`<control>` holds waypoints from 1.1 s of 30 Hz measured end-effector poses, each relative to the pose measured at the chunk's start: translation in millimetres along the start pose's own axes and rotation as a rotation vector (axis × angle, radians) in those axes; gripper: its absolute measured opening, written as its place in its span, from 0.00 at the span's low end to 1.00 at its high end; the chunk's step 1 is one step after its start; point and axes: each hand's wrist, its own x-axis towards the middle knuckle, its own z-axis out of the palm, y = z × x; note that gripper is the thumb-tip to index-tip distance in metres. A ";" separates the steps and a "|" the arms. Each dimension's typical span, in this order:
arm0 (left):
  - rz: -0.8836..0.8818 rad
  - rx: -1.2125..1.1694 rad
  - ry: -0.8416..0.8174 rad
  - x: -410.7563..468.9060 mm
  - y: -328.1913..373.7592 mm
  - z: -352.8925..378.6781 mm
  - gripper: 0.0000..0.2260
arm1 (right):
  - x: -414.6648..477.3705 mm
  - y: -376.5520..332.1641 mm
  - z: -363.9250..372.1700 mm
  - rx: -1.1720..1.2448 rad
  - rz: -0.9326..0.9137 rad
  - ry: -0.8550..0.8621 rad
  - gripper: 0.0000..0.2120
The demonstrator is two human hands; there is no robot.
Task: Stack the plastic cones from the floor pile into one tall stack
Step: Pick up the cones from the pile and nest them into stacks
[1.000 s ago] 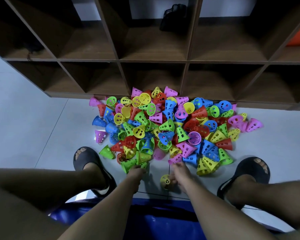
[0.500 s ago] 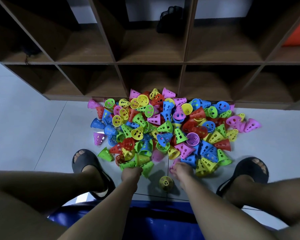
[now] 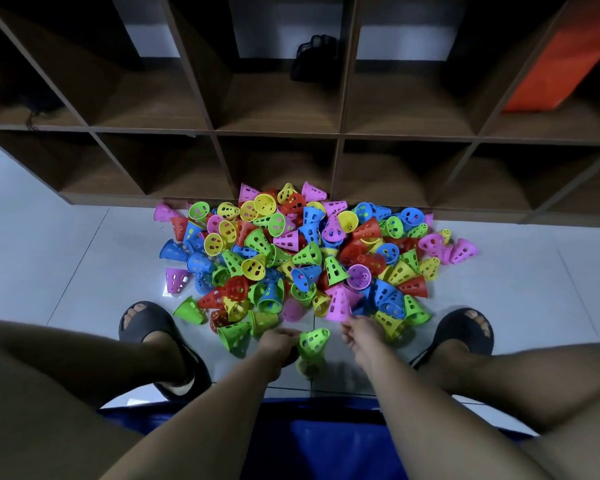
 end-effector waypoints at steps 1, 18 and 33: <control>-0.004 0.016 -0.006 1.0 -3.0 3.1 0.04 | -2.0 -1.6 -3.1 0.020 0.014 -0.026 0.05; -0.022 0.279 0.064 42.6 -35.8 -4.6 0.13 | -12.0 33.9 -2.9 -0.364 0.043 -0.398 0.13; -0.149 0.291 -0.082 32.9 -33.7 -4.1 0.09 | 3.5 56.6 11.6 -0.651 0.166 -0.335 0.10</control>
